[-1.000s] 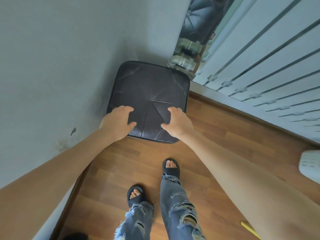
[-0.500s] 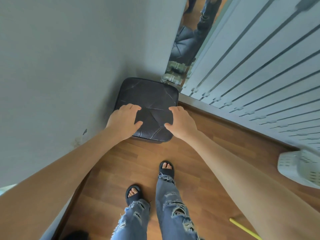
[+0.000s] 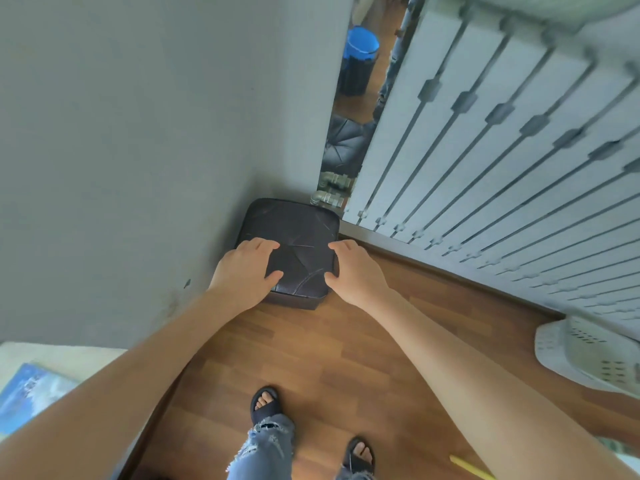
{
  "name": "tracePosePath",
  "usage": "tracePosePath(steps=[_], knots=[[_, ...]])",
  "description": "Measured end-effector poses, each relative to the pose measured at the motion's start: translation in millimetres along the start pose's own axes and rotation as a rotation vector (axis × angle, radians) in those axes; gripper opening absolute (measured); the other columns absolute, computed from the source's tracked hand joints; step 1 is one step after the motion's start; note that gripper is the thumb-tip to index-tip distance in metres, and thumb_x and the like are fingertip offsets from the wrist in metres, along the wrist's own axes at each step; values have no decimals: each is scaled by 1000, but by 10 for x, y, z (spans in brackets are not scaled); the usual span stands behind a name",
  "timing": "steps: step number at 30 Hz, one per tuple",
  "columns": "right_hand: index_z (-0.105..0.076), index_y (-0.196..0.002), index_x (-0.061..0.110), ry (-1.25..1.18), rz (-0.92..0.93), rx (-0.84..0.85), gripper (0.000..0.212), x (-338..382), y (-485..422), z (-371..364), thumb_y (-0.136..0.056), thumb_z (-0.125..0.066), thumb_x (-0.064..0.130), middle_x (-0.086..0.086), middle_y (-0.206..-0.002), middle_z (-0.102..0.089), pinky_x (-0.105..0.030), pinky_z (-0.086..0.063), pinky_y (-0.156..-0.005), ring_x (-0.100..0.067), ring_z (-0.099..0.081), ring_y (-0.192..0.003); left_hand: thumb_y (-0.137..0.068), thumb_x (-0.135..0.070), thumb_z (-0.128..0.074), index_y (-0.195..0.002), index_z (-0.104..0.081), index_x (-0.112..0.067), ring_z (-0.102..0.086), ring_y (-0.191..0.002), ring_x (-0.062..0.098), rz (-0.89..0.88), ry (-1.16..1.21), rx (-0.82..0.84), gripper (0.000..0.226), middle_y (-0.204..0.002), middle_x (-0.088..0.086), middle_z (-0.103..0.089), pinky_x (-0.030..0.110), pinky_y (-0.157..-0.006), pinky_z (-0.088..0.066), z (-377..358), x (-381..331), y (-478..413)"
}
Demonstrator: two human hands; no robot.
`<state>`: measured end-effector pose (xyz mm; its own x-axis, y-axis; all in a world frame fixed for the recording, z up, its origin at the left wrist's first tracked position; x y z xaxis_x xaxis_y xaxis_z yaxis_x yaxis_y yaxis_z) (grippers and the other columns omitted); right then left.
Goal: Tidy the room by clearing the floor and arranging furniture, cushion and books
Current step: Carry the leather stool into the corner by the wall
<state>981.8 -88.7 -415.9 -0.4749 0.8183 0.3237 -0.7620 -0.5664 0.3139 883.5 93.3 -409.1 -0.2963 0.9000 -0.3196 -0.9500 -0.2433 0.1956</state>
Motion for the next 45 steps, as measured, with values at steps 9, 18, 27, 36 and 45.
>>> tracePosePath(steps=[9,18,27,36,45], knots=[[-37,-146,17,34,109,-50,57,-177,820,478,-93,-58,27,-5,-145,-43,-37,-45,-96,-25,-45,-130,-92,-36,-57,-140,-41,-20,-50,-121,21,18,-50,-32,53,-141,-1,-46,35,-94,-44,307,-613,829],[-34,-148,19,76,236,-87,61,-506,1731,788,-93,-58,30,-4,-147,-40,-38,-45,-99,-25,-43,-131,-91,-39,-57,-139,-43,-22,-47,-124,19,96,-58,-181,52,-138,-4,-49,34,-93,-42,401,-1358,1700],[-35,-147,19,52,283,-103,62,-798,2367,927,-92,-59,31,-3,-147,-41,-39,-43,-103,-23,-41,-134,-91,-36,-57,-139,-43,-21,-46,-124,19,90,-43,-265,52,-138,-3,-49,32,-94,-40,368,-2032,2227],[-33,-148,20,50,247,-149,61,-969,2831,934,-93,-58,32,-1,-149,-38,-38,-45,-100,-22,-42,-133,-91,-37,-58,-138,-44,-21,-47,-122,18,21,-54,-293,51,-134,-5,-51,31,-93,-40,336,-2296,2518],[-32,-149,20,29,110,-190,61,-1003,3434,887,-94,-56,31,-1,-149,-37,-39,-46,-99,-23,-42,-132,-89,-36,-62,-135,-48,-18,-50,-121,20,-121,-59,-269,51,-134,-4,-53,34,-92,-43,237,-2411,2749]])
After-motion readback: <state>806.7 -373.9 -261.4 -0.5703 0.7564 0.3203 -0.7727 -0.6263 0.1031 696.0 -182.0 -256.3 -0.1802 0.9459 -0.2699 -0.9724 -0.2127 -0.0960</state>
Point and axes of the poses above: each hand's wrist, its own y-axis away from the middle knuckle, its own z-axis out of the back of the hand, x = y × z, the point moved 1 cm from there along -y, towards the middle knuckle
